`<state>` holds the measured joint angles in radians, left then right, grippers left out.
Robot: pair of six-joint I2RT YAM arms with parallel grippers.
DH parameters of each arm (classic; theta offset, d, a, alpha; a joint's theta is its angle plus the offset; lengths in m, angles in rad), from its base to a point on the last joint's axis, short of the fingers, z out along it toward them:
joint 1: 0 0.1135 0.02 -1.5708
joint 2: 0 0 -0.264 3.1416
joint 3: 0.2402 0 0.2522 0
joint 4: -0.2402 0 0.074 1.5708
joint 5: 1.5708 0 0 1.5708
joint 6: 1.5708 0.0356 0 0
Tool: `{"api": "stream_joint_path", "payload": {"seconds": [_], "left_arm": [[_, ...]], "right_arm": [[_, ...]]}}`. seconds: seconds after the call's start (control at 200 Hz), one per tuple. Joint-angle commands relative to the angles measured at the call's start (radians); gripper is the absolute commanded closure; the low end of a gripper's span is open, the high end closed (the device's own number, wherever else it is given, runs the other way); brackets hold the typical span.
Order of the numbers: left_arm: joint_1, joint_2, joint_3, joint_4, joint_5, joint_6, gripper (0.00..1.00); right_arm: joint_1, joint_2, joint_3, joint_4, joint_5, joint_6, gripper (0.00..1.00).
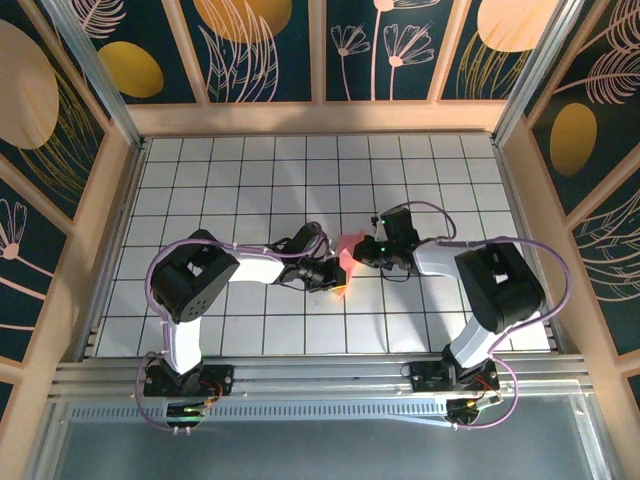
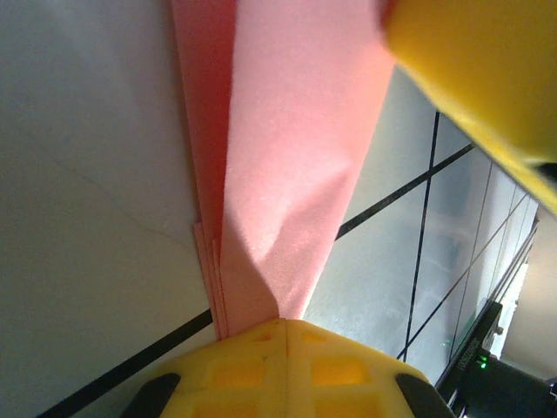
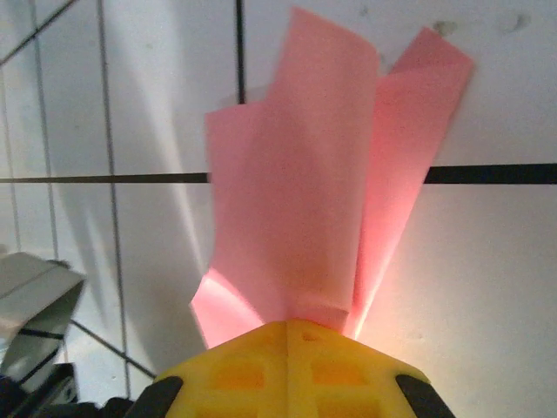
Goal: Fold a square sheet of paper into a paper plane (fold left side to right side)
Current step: Fold the wing for the fifth time at the center of the table.
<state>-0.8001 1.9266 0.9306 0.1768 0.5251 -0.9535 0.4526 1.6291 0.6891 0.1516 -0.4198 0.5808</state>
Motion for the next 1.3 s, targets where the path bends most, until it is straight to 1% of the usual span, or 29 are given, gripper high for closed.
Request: {"api": "stream_joint_path", "payload": {"seconds": [0.0, 0.115, 0.235, 0.526, 0.696, 0.916, 1.296], "left_arm": [[-0.010, 0.038, -0.001, -0.118, -0.063, 0.022, 1.00], [-0.011, 0.044, 0.003, -0.127, -0.067, 0.028, 1.00], [-0.013, 0.050, 0.010, -0.137, -0.072, 0.035, 1.00], [-0.014, 0.050, 0.015, -0.158, -0.089, 0.039, 1.00], [-0.014, 0.052, 0.020, -0.174, -0.100, 0.044, 1.00], [-0.015, 0.057, 0.032, -0.198, -0.112, 0.058, 1.00], [-0.017, 0.059, 0.035, -0.232, -0.136, 0.074, 1.00]], "right_arm": [[0.003, -0.080, -0.019, -0.040, -0.008, -0.021, 1.00], [0.008, -0.127, -0.080, -0.002, -0.034, -0.013, 1.00], [0.021, -0.132, -0.116, 0.059, -0.072, 0.004, 1.00], [0.065, -0.046, -0.125, 0.155, -0.096, 0.017, 1.00], [0.072, -0.005, -0.134, 0.196, -0.095, 0.030, 1.00], [0.068, 0.030, -0.117, 0.175, -0.062, 0.000, 1.00], [0.023, 0.066, -0.112, 0.154, -0.056, -0.042, 1.00]]}}
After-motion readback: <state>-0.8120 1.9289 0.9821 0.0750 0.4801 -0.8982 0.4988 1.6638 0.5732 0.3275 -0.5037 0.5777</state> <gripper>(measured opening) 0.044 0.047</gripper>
